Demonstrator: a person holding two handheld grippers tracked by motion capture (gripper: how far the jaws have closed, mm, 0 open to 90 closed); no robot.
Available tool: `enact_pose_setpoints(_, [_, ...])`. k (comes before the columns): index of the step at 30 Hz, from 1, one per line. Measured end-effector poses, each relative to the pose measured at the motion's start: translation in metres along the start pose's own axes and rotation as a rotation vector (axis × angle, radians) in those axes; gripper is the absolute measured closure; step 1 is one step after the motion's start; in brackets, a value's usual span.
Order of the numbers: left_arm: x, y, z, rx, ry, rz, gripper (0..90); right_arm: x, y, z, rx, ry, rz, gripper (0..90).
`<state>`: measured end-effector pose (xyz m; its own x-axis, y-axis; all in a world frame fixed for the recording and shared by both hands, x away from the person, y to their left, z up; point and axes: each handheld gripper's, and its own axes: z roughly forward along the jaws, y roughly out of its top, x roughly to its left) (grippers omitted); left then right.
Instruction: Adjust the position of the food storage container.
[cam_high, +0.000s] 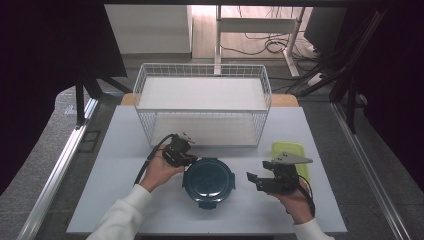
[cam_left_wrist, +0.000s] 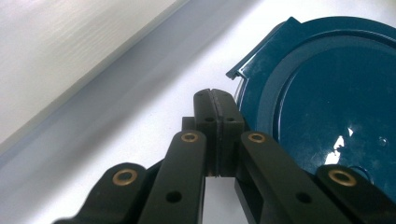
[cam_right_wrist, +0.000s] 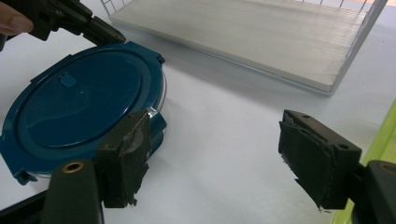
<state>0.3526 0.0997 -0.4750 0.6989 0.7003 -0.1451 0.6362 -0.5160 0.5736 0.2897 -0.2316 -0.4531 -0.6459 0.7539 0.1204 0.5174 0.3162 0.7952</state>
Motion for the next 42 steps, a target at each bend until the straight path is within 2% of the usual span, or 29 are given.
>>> enact_pose_setpoints(4, [0.0, 0.0, 0.0, -0.003, -0.001, 0.0, 90.0, 0.0, 0.0, 0.0, -0.004, -0.001, 0.001, 25.0])
enact_pose_setpoints(6, [0.0, 0.0, -0.001, -0.032, -0.001, -0.004, 90.0, 0.0, 0.0, -0.001, -0.004, 0.0, -0.001, 25.0])
enact_pose_setpoints(7, [-0.001, 0.0, -0.004, -0.06, 0.015, -0.015, 90.0, 0.0, 0.0, -0.001, -0.008, 0.001, -0.001, 25.0])
enact_pose_setpoints(8, [0.0, 0.001, -0.009, -0.075, 0.024, -0.016, 90.0, 0.001, 0.001, -0.002, -0.012, 0.004, -0.001, 25.0])
enact_pose_setpoints(9, [0.003, 0.001, -0.018, -0.111, 0.016, -0.032, 90.0, 0.001, 0.001, -0.002, -0.011, 0.004, -0.002, 25.0])
enact_pose_setpoints(10, [0.003, 0.001, -0.018, -0.111, 0.016, -0.032, 90.0, 0.001, 0.001, -0.002, -0.011, 0.004, -0.002, 25.0])
enact_pose_setpoints(15, [0.001, -0.008, -0.052, -0.19, 0.038, -0.06, 89.8, 0.0, 0.001, -0.003, -0.017, 0.004, -0.001, 25.0])
enact_pose_setpoints(16, [0.0, -0.013, -0.06, -0.198, 0.04, -0.064, 80.5, -0.001, 0.001, -0.004, -0.016, 0.003, 0.003, 25.0])
enact_pose_setpoints(17, [0.0, -0.013, -0.06, -0.198, 0.04, -0.064, 73.5, -0.001, 0.001, -0.004, -0.016, 0.003, 0.003, 25.0])
enact_pose_setpoints(18, [-0.001, -0.016, -0.063, -0.202, 0.056, -0.06, 73.5, -0.001, 0.001, -0.004, -0.017, 0.002, 0.002, 25.0])
enact_pose_setpoints(19, [-0.001, -0.019, -0.065, -0.207, 0.076, -0.069, 65.5, 0.0, 0.001, -0.004, -0.02, 0.002, 0.001, 25.0])
enact_pose_setpoints(20, [-0.001, -0.022, -0.067, -0.216, 0.087, -0.082, 46.4, 0.002, 0.002, -0.004, -0.021, 0.019, 0.005, 25.0])
enact_pose_setpoints(21, [0.0, -0.028, -0.072, -0.223, 0.079, -0.101, 40.2, 0.003, 0.002, -0.004, -0.023, 0.033, 0.01, 25.0])
enact_pose_setpoints(23, [0.0, -0.033, -0.075, -0.233, 0.074, -0.104, 34.5, 0.004, 0.003, -0.005, -0.03, 0.049, 0.008, 24.7])
enact_pose_setpoints(25, [-0.002, -0.043, -0.08, -0.278, 0.061, -0.109, 33.0, 0.004, 0.003, -0.005, -0.035, 0.057, 0.013, 24.3])
enact_pose_setpoints(26, [-0.004, -0.053, -0.082, -0.325, 0.065, -0.121, 31.8, 0.005, 0.004, -0.004, -0.046, 0.073, 0.029, 23.9])
enact_pose_setpoints(28, [-0.004, -0.056, -0.081, -0.33, 0.062, -0.126, 31.2, 0.005, 0.004, -0.004, -0.047, 0.075, 0.04, 24.2])
enact_pose_setpoints(29, [-0.003, -0.06, -0.081, -0.312, 0.068, -0.112, 26.6, 0.006, 0.004, -0.003, -0.047, 0.076, 0.051, 25.6])
enact_pose_setpoints(30, [-0.003, -0.06, -0.081, -0.312, 0.068, -0.112, 26.2, 0.006, 0.004, -0.003, -0.047, 0.076, 0.051, 25.6])
enact_pose_setpoints(32, [-0.004, -0.065, -0.082, -0.329, 0.089, -0.132, 23.7, 0.007, 0.003, -0.003, -0.045, 0.075, 0.057, 25.4])
enact_pose_setpoints(35, [-0.005, -0.073, -0.081, -0.307, 0.188, -0.14, 20.1, 0.006, 0.003, -0.004, -0.04, 0.067, 0.042, 25.1])
enact_pose_setpoints(36, [-0.005, -0.077, -0.082, -0.274, 0.196, -0.157, 21.1, 0.006, 0.003, -0.004, -0.037, 0.066, 0.037, 25.1])
enact_pose_setpoints(40, [-0.005, -0.082, -0.081, -0.241, 0.167, -0.164, 21.8, 0.005, 0.002, -0.003, -0.023, 0.058, 0.026, 24.9])
enact_pose_setpoints(42, [-0.006, -0.084, -0.082, -0.24, 0.162, -0.159, 21.9, 0.005, 0.002, -0.003, -0.02, 0.06, 0.026, 25.0])
